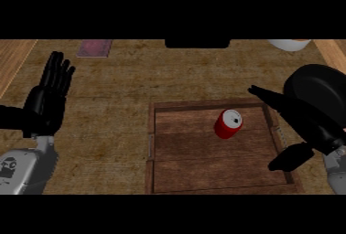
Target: Pick the can from the tray and place it in the pot
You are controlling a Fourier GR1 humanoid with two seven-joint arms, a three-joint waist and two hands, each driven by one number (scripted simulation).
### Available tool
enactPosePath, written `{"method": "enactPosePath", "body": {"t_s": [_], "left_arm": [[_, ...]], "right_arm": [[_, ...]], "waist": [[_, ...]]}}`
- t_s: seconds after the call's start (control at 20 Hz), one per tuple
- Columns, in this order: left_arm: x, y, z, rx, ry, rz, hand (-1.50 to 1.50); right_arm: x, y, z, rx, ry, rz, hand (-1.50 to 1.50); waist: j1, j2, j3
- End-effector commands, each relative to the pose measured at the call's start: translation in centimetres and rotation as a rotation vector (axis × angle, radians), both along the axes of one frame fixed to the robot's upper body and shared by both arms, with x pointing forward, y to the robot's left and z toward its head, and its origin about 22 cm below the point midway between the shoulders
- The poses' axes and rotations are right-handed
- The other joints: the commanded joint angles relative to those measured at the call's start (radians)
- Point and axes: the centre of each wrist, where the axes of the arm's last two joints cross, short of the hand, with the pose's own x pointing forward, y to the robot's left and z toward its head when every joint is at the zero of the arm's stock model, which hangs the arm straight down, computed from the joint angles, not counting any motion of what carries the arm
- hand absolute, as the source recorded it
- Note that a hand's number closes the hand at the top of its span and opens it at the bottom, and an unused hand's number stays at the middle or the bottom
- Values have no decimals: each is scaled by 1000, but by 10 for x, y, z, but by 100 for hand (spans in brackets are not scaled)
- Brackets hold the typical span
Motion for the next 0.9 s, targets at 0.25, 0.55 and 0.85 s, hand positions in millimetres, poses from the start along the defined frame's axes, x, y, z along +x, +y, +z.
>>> {"method": "enactPosePath", "body": {"t_s": [0.25, 0.55, 0.85], "left_arm": [[-11, 6, 5, 22, 2, -20, 0], [-18, 17, 0, -1, 17, 3, 0], [4, -14, 8, -5, -8, 7, 0]], "right_arm": [[-3, 24, -36, 9, -8, 32, -150], [4, 28, -47, -2, -43, 58, -150], [10, 46, -62, -95, -9, -27, -150]], "waist": [[-1, -1, 0], [1, 0, 0], [-3, 0, 0]]}}
